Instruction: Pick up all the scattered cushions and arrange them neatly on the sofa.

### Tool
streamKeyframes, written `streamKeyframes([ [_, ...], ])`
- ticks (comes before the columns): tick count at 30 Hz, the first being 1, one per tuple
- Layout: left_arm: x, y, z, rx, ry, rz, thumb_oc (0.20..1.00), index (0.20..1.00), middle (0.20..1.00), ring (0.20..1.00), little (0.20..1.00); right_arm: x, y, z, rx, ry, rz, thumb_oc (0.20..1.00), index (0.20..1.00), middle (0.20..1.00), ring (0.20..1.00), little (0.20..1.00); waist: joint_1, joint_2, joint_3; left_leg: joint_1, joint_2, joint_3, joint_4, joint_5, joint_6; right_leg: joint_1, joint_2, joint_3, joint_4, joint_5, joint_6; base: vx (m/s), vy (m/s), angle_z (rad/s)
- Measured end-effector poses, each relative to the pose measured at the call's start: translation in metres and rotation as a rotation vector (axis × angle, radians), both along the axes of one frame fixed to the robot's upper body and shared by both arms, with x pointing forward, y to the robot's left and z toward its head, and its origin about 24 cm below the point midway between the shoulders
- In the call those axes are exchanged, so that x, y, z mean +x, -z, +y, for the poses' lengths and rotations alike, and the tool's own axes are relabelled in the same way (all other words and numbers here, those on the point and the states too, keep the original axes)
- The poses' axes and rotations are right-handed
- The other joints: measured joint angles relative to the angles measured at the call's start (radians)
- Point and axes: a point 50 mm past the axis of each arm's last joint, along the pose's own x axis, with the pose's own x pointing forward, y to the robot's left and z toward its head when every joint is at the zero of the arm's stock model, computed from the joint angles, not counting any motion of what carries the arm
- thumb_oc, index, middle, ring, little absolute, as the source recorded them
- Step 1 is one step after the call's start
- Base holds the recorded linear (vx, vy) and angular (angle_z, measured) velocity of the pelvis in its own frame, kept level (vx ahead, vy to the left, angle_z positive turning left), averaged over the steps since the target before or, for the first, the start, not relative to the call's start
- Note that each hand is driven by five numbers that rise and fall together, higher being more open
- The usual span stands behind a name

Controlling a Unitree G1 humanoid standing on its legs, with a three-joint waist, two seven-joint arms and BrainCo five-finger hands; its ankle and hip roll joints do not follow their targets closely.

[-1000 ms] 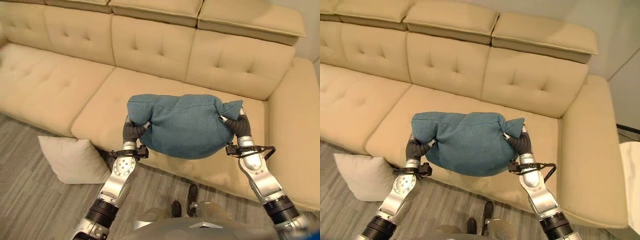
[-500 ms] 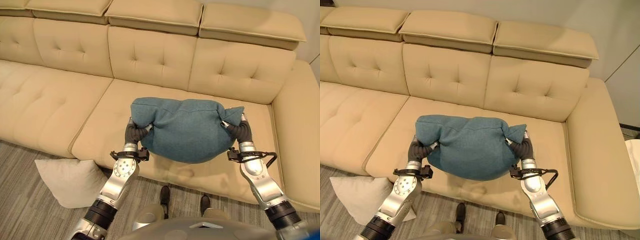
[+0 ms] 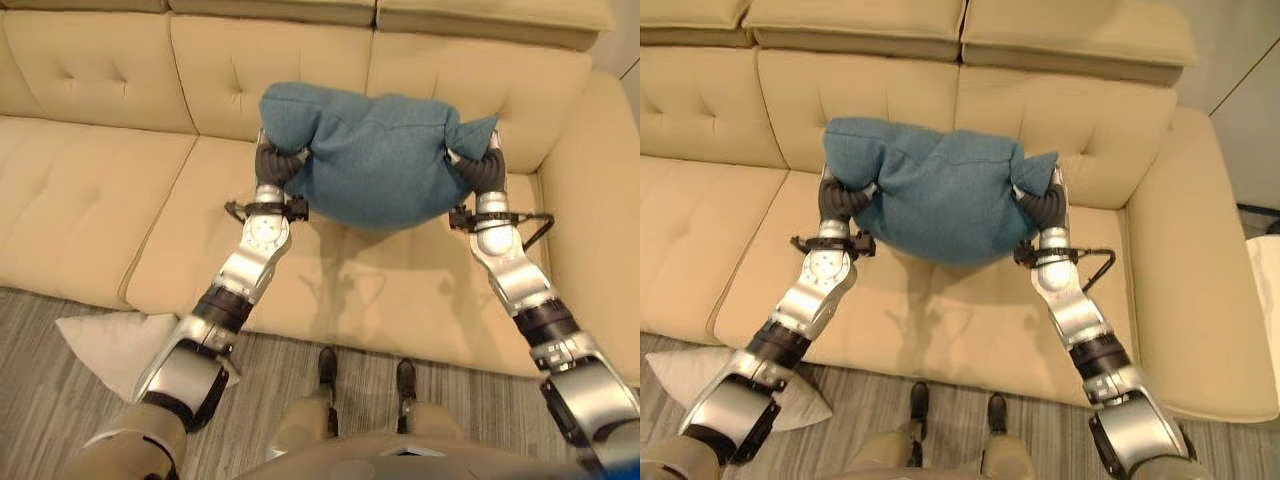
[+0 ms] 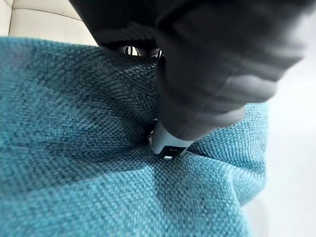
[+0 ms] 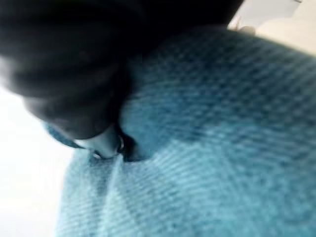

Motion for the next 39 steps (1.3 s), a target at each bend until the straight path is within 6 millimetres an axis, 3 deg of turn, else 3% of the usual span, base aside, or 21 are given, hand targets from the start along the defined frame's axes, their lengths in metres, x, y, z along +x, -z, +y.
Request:
streamKeyframes([
  [3, 0.015, -0.018, 0.004, 0.038, -0.062, -0.018, 0.2, 0.2, 0.2, 0.2, 0.2, 0.016, -0.02, 0.004, -0.034, 0.018, -0.023, 0.2, 0.2, 0.2, 0.2, 0.2, -0.002, 0.005, 0.002, -0.064, 0.008, -0.001, 0.0, 0.011, -0.009, -0.067, 0.008, -0.001, 0.0, 0.012, -0.01, -0.07, 0.01, -0.03],
  [6, 0.017, -0.027, 0.009, 0.044, -0.077, -0.037, 0.2, 0.2, 0.2, 0.2, 0.2, 0.019, -0.037, 0.004, -0.076, 0.023, -0.067, 0.2, 0.2, 0.2, 0.2, 0.2, 0.005, 0.005, 0.002, -0.106, 0.013, 0.004, 0.0, 0.014, -0.011, -0.112, 0.013, 0.006, 0.0, 0.017, -0.011, -0.04, 0.012, -0.07],
  [12, 0.028, -0.047, 0.001, 0.078, -0.091, -0.066, 0.2, 0.2, 0.2, 0.2, 0.2, 0.033, -0.07, -0.001, -0.108, 0.09, -0.133, 0.2, 0.2, 0.2, 0.2, 0.2, 0.0, 0.001, 0.005, -0.17, 0.015, 0.003, 0.0, 0.015, -0.011, -0.176, 0.014, 0.006, 0.001, 0.017, -0.011, -0.02, 0.002, -0.01],
  [18, 0.028, -0.047, -0.005, 0.041, -0.073, -0.062, 0.2, 0.2, 0.2, 0.2, 0.2, 0.032, -0.07, 0.005, -0.105, 0.09, -0.144, 0.2, 0.2, 0.2, 0.2, 0.2, -0.026, -0.028, 0.023, -0.171, 0.015, 0.003, 0.0, 0.015, -0.011, -0.179, 0.014, 0.005, 0.001, 0.016, -0.009, 0.0, -0.001, -0.01],
  [24, 0.028, -0.047, 0.004, 0.077, -0.091, -0.063, 0.2, 0.2, 0.2, 0.2, 0.2, 0.032, -0.056, 0.009, -0.086, 0.073, -0.104, 0.2, 0.2, 0.2, 0.2, 0.2, -0.036, -0.03, 0.024, -0.176, 0.016, 0.009, 0.0, 0.015, -0.011, -0.191, 0.013, 0.011, 0.001, 0.016, -0.01, -0.01, 0.0, -0.05],
  [25, 0.028, -0.047, 0.007, 0.096, -0.092, -0.063, 0.865, 0.865, 0.865, 0.865, 0.865, 0.032, -0.054, 0.013, -0.074, 0.062, -0.097, 0.2, 0.2, 0.2, 0.2, 0.2, -0.045, -0.03, 0.024, -0.18, 0.016, 0.01, 0.0, 0.015, -0.011, -0.197, 0.014, 0.012, 0.001, 0.016, -0.01, 0.0, -0.005, -0.07],
  [26, 0.028, -0.048, 0.009, 0.097, -0.09, -0.07, 1.0, 1.0, 1.0, 1.0, 1.0, 0.032, -0.053, 0.013, -0.069, 0.062, -0.095, 0.504, 0.504, 0.504, 0.504, 0.504, -0.046, -0.03, 0.024, -0.186, 0.016, 0.01, 0.0, 0.015, -0.011, -0.204, 0.014, 0.013, 0.001, 0.018, -0.01, 0.0, -0.018, -0.07],
  [27, 0.028, -0.049, 0.009, 0.097, -0.086, -0.074, 1.0, 1.0, 1.0, 1.0, 1.0, 0.032, -0.053, 0.013, -0.07, 0.062, -0.094, 0.868, 0.868, 0.868, 0.868, 0.868, -0.046, -0.03, 0.023, -0.194, 0.017, 0.011, 0.0, 0.015, -0.011, -0.214, 0.015, 0.015, 0.001, 0.02, -0.008, -0.02, -0.019, -0.05],
  [28, 0.029, -0.048, 0.011, 0.105, -0.089, -0.074, 1.0, 1.0, 1.0, 1.0, 1.0, 0.033, -0.051, 0.011, -0.073, 0.068, -0.087, 1.0, 1.0, 1.0, 1.0, 1.0, -0.045, -0.031, 0.022, -0.204, 0.018, 0.011, 0.0, 0.015, -0.011, -0.224, 0.015, 0.015, 0.001, 0.023, -0.009, 0.0, 0.0, 0.0],
  [30, 0.033, -0.049, 0.011, 0.139, -0.09, -0.071, 1.0, 1.0, 1.0, 1.0, 1.0, 0.036, -0.053, 0.01, -0.095, 0.083, -0.085, 1.0, 1.0, 1.0, 1.0, 1.0, -0.044, -0.03, 0.021, -0.215, 0.017, 0.011, 0.0, 0.017, -0.013, -0.235, 0.014, 0.016, 0.001, 0.027, -0.009, -0.01, -0.005, -0.02],
  [33, 0.045, -0.093, 0.034, 0.2, -0.191, -0.124, 1.0, 1.0, 1.0, 1.0, 1.0, 0.045, -0.096, 0.006, -0.22, 0.173, -0.193, 1.0, 1.0, 1.0, 1.0, 1.0, -0.041, -0.029, 0.019, -0.24, 0.018, 0.009, 0.0, 0.027, -0.026, -0.262, 0.015, 0.019, 0.001, 0.036, -0.011, 0.0, -0.007, -0.03],
  [37, 0.052, -0.092, 0.023, 0.18, -0.265, -0.097, 1.0, 1.0, 1.0, 1.0, 1.0, 0.057, -0.114, -0.011, -0.387, 0.404, -0.201, 1.0, 1.0, 1.0, 1.0, 1.0, -0.02, -0.029, 0.019, -0.242, 0.017, 0.006, 0.005, 0.029, -0.024, -0.261, 0.013, 0.017, 0.002, 0.036, -0.011, -0.01, -0.005, 0.01],
  [39, 0.055, -0.111, 0.023, 0.23, -0.315, -0.119, 1.0, 1.0, 1.0, 1.0, 1.0, 0.06, -0.137, -0.024, -0.467, 0.519, -0.2, 1.0, 1.0, 1.0, 1.0, 1.0, -0.018, -0.029, 0.019, -0.242, 0.017, 0.004, 0.007, 0.029, -0.025, -0.258, 0.014, 0.013, 0.002, 0.036, -0.011, 0.01, -0.014, 0.04],
])
